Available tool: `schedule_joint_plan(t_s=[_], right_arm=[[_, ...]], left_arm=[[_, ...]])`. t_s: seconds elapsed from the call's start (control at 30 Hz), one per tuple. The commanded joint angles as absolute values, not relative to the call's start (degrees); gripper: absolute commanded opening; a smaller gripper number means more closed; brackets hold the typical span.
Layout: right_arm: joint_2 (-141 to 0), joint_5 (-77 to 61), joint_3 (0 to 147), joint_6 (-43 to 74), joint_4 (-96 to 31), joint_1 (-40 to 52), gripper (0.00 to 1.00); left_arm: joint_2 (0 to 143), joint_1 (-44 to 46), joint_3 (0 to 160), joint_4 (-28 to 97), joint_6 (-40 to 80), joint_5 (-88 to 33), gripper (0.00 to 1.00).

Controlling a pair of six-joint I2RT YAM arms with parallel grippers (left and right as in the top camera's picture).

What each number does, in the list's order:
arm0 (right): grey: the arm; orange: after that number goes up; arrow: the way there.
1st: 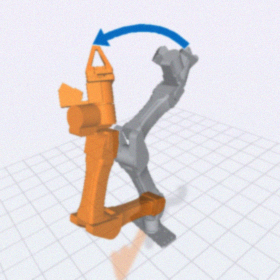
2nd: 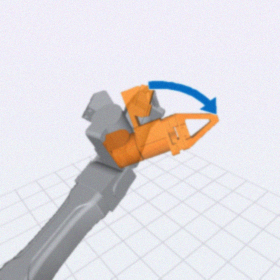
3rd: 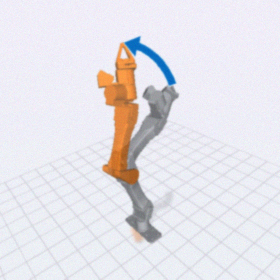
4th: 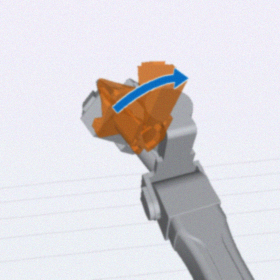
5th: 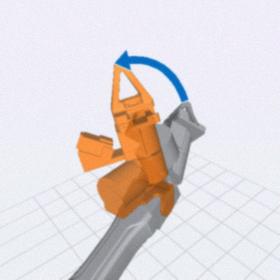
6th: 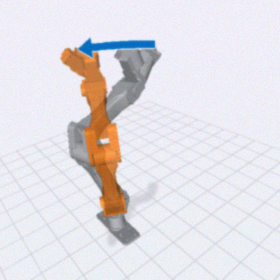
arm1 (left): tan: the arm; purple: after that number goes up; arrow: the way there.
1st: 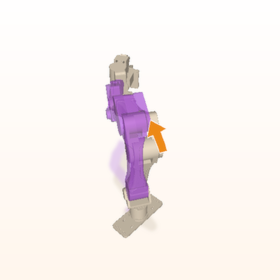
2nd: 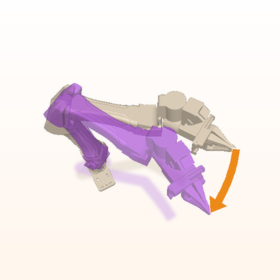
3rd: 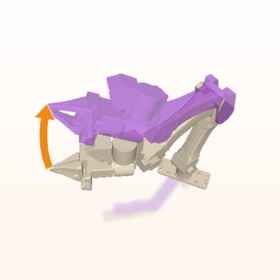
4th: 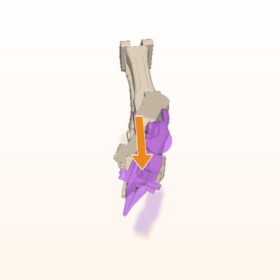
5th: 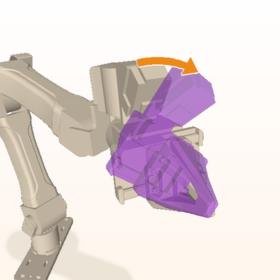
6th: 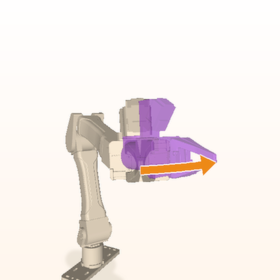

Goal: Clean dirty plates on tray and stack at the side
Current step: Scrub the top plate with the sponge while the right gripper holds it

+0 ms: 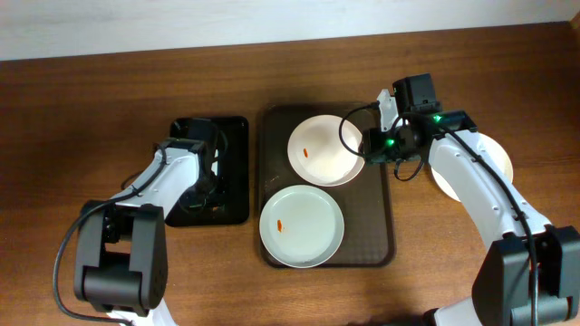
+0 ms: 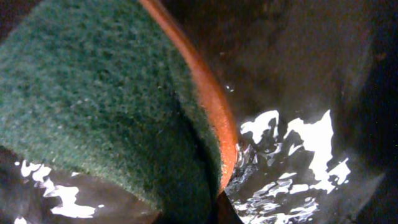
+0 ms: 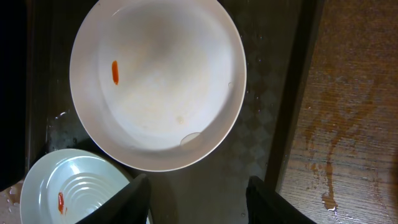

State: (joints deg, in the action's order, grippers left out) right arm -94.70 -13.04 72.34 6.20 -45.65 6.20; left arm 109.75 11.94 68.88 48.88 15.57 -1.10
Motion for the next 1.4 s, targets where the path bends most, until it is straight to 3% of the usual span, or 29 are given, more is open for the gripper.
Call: schedule_joint_plan(t_s=[0.0,0.03,0.1,0.13,0.17,0.23,0.33,0.5,0.77,0.83,0.87,0.93,1.13,1.23,1.37], right_arm=[[-93.9,-13.5,73.1,6.0,-45.6,6.0,0.51],[-93.9,-13.5,73.1,6.0,-45.6,6.0,0.51],[-93.9,-13.5,73.1,6.0,-45.6,6.0,0.51],[-93.9,-13.5,73.1,6.0,-45.6,6.0,0.51],[-93.9,-13.5,73.1,6.0,-45.6,6.0,0.51],[-93.9,-13.5,73.1,6.0,-45.6,6.0,0.51],[-93.9,-13.5,73.1,6.0,-45.6,6.0,0.51],[-93.9,-13.5,73.1,6.0,-45.4,6.0,0.52],[-93.9,-13.5,73.1,6.0,-45.4,6.0,0.52],[-93.9,-13.5,73.1,6.0,-45.4,6.0,0.52],[-93.9,-13.5,73.1,6.0,-45.2,6.0,0.52],[-93.9,-12.9,73.1,6.0,-44.2,6.0,0.55],[-94.5,-9.1,72.8,6.0,-38.8,6.0,0.55],[-97.5,-8.3,72.5,6.0,-36.2,6.0,0.45],[-105.1,-8.3,72.5,6.0,-35.2,6.0,0.44]], left_arm=[[109.1,11.9,75.7,51.0,10.1,-0.1,0.00],[109.1,11.9,77.1,51.9,10.1,1.0,0.01],[109.1,11.9,79.2,53.3,9.0,1.9,0.24],[109.1,11.9,80.5,54.4,8.1,1.9,0.55],[109.1,11.9,80.7,54.8,8.0,2.0,0.65],[109.1,11.8,80.7,55.4,8.1,2.7,0.75],[109.1,11.8,80.7,54.8,8.1,2.8,0.78],[109.4,11.9,79.4,46.8,8.9,4.8,0.71],[116.4,11.9,77.1,38.1,8.9,5.1,0.48],[117.8,11.9,77.1,38.3,8.9,3.5,0.35],[118.0,11.9,77.1,38.4,8.9,2.7,0.20],[117.9,11.9,77.7,39.0,8.9,1.1,0.02],[117.7,11.9,88.6,51.8,8.9,1.0,0.00],[117.7,12.5,98.4,59.3,8.9,0.6,0.00],[117.7,14.5,105.5,61.3,9.0,-6.3,0.00]])
